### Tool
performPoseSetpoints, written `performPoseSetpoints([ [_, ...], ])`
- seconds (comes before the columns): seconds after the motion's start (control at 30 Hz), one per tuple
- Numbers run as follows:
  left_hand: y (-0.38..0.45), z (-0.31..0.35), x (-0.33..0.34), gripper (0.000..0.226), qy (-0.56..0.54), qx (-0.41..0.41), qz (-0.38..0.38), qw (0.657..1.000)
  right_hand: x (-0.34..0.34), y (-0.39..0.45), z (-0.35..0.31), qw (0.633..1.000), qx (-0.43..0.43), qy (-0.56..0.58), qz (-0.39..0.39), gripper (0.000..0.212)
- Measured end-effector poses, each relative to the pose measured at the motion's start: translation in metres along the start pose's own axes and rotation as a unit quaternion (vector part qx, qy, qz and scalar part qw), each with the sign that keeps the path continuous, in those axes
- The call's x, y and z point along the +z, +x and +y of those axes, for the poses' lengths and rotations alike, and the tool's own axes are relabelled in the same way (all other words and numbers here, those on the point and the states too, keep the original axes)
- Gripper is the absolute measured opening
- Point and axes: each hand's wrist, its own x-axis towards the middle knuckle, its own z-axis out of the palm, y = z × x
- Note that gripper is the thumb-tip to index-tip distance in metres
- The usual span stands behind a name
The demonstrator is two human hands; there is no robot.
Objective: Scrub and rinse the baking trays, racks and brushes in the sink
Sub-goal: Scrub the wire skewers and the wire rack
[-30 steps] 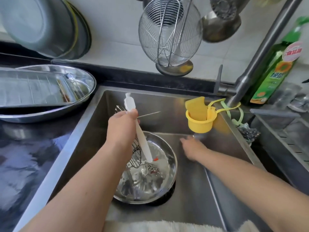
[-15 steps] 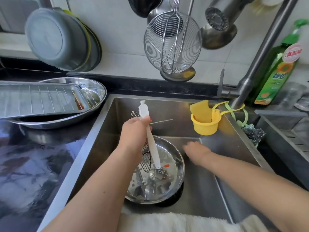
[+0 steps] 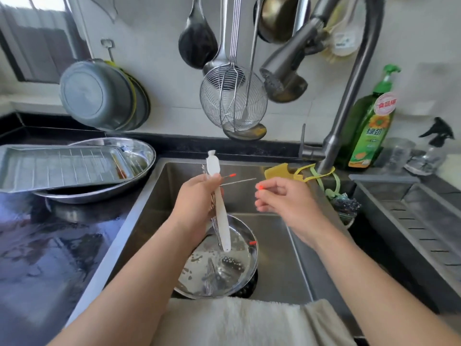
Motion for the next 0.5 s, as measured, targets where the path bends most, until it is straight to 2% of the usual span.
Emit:
performPoseSetpoints([
  [0.13, -0.013, -0.018, -0.006, 0.020, 0.011, 0.016, 0.007, 1.000, 0.000, -0.008, 0.022, 0.999, -0.041, -0.002, -0.001, 0.026],
  [0.5, -0.002, -0.035, -0.006, 0.029, 0.080, 0.044, 0.006, 0.996, -0.006, -0.002, 0.033, 0.999, -0.040, -0.011, -0.022, 0.030],
])
